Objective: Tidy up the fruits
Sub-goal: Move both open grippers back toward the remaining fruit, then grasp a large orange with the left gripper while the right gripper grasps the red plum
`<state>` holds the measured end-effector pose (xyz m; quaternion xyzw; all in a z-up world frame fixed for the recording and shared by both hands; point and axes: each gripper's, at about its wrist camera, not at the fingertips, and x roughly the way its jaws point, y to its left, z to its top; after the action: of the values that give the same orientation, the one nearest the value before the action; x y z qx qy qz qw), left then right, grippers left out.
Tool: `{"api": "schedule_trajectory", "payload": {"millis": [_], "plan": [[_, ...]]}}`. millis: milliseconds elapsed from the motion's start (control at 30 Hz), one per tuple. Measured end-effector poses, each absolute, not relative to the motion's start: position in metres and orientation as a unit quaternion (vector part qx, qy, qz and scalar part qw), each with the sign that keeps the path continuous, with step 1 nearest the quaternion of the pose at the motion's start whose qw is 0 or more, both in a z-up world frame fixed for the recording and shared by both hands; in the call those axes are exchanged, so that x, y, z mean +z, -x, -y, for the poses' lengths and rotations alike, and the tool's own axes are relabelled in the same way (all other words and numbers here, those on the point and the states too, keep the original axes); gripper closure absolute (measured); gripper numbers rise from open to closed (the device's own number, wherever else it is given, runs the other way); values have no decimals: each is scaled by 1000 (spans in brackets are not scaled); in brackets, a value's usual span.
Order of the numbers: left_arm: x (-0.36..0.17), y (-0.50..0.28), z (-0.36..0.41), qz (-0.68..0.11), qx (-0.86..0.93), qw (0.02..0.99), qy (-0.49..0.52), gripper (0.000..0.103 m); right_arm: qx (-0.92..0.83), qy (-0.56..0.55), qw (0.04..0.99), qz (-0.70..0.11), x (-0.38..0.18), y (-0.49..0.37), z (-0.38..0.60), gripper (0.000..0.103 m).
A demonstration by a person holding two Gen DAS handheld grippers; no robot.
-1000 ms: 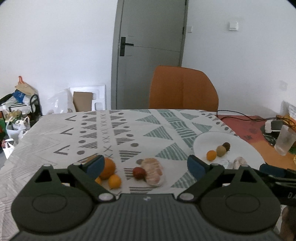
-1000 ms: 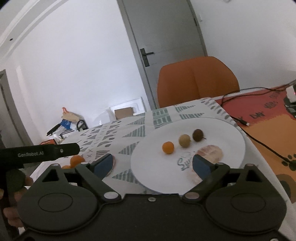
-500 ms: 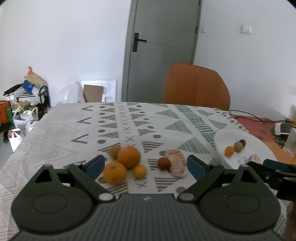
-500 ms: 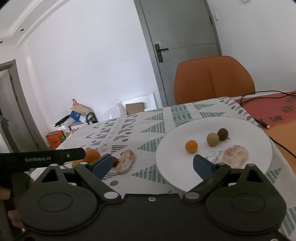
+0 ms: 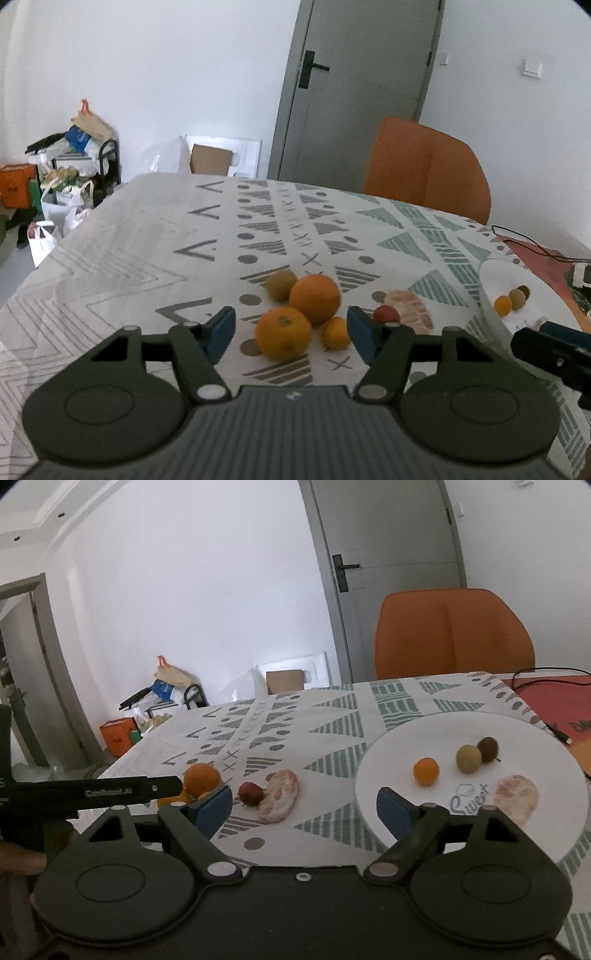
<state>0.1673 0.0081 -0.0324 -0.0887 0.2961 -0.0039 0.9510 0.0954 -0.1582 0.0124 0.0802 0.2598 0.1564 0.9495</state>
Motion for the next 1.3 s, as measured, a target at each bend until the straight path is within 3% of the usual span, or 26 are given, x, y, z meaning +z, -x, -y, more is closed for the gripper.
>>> {"api": "schedule_trajectory", "payload": {"millis": [167, 300, 600, 967, 1300], "plan": [[-42, -174, -15, -301, -1, 949, 96, 42, 161, -71, 947, -268, 11, -103, 148, 21], [-54, -181, -20, -311, -27, 943, 114, 67, 166, -62, 944, -277, 10, -109, 139, 22], [-54, -173, -42, -289, -31, 943, 160, 68, 185, -35, 938, -291, 6, -123, 109, 26], [-43, -167, -54, -267, -28, 947, 178, 68, 194, -22, 930, -310, 0, -146, 88, 56], [-40, -165, -63, -258, -23, 947, 191, 68, 199, -5, 928, -315, -3, -162, 73, 62]]}}
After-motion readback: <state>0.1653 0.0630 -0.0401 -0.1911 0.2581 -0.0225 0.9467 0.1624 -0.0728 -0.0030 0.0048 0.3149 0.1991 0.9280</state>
